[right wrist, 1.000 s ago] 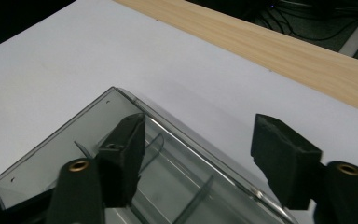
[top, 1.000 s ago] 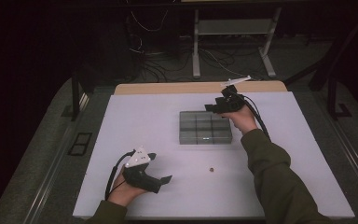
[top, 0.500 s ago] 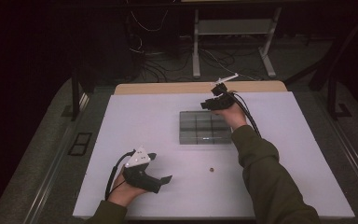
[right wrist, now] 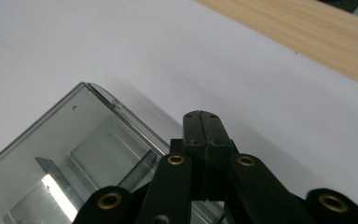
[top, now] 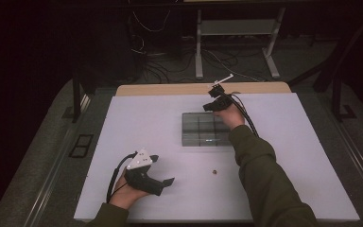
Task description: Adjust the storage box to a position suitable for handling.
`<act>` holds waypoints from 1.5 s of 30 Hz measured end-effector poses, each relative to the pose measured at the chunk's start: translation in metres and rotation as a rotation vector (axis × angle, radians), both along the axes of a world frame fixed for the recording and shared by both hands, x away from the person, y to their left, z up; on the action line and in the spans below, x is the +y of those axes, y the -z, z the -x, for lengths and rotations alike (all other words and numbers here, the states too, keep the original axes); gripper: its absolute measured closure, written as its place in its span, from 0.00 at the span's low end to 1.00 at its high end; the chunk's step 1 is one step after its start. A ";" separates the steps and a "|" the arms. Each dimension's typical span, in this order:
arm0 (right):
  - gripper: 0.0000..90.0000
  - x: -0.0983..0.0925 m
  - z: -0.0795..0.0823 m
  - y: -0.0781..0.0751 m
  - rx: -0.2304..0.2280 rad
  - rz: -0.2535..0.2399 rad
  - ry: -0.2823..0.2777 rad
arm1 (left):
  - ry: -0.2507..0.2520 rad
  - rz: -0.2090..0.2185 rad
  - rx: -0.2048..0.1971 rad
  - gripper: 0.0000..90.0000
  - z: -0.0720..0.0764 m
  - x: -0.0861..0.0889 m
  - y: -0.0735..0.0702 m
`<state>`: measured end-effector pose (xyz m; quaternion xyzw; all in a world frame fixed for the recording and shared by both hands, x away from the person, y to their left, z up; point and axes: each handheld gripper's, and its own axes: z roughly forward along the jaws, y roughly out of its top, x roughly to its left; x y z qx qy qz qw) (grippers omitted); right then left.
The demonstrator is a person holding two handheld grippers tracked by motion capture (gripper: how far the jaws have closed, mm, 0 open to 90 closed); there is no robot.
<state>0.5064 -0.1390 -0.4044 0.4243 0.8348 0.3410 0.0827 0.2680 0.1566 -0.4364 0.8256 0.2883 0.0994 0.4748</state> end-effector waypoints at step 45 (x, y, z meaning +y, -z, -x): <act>0.99 0.003 0.014 0.006 0.032 0.062 -0.025 | 0.006 -0.009 -0.003 0.00 0.000 -0.001 0.000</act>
